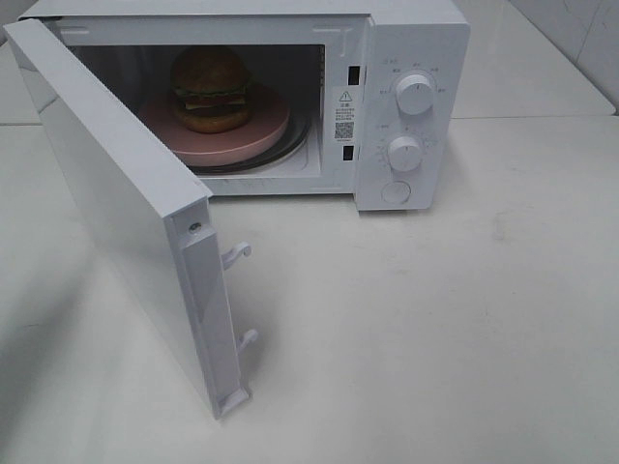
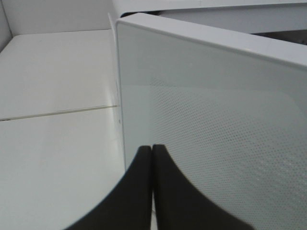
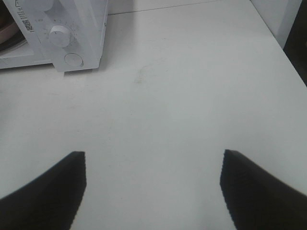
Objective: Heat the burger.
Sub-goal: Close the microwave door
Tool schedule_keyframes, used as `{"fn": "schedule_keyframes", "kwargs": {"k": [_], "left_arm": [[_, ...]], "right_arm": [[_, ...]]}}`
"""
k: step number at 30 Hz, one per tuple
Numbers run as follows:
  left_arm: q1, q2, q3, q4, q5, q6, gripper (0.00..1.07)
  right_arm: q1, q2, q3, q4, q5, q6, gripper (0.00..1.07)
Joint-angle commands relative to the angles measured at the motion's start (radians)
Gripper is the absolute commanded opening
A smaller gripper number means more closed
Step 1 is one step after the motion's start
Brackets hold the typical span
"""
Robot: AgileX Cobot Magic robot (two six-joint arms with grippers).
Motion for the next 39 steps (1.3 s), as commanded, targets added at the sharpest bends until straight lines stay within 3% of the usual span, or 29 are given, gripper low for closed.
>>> {"fn": "schedule_keyframes", "kwargs": {"k": [1, 6, 20, 22, 24, 25, 28, 30, 33, 35, 39], "left_arm": [[-0.011, 0.036, -0.017, 0.029, -0.054, -0.035, 0.00], [-0.138, 0.126, -0.073, 0.011, -0.064, 0.006, 0.00], [-0.299, 0.284, -0.183, -0.064, -0.065, 0.035, 0.00], [-0.362, 0.328, -0.217, -0.168, -0.061, 0.082, 0.00], [-0.378, 0.339, -0.226, -0.195, -0.061, 0.102, 0.00], [-0.421, 0.362, -0.251, -0.275, -0.061, 0.148, 0.00], [-0.439, 0.371, -0.262, -0.312, -0.060, 0.167, 0.00], [-0.519, 0.415, -0.317, -0.462, -0.057, 0.259, 0.00], [-0.532, 0.424, -0.331, -0.487, -0.057, 0.281, 0.00], [-0.586, 0.473, -0.386, -0.583, -0.057, 0.344, 0.00], [-0.613, 0.505, -0.432, -0.639, -0.057, 0.364, 0.00]], "right_arm": [[-0.008, -0.026, 0.002, -0.003, -0.008, -0.010, 0.76], [-0.008, -0.026, 0.002, -0.003, -0.008, -0.010, 0.76], [-0.008, -0.026, 0.002, -0.003, -0.008, -0.010, 0.76], [-0.008, -0.026, 0.002, -0.003, -0.008, -0.010, 0.76], [-0.008, -0.026, 0.002, -0.003, -0.008, -0.010, 0.76], [-0.008, -0.026, 0.002, -0.003, -0.008, -0.010, 0.76], [-0.008, -0.026, 0.002, -0.003, -0.008, -0.010, 0.76], [-0.008, -0.026, 0.002, -0.003, -0.008, -0.010, 0.76], [-0.008, -0.026, 0.002, -0.003, -0.008, -0.010, 0.76], [-0.008, -0.026, 0.002, -0.003, -0.008, -0.010, 0.76], [-0.008, -0.026, 0.002, -0.003, -0.008, -0.010, 0.76]]}}
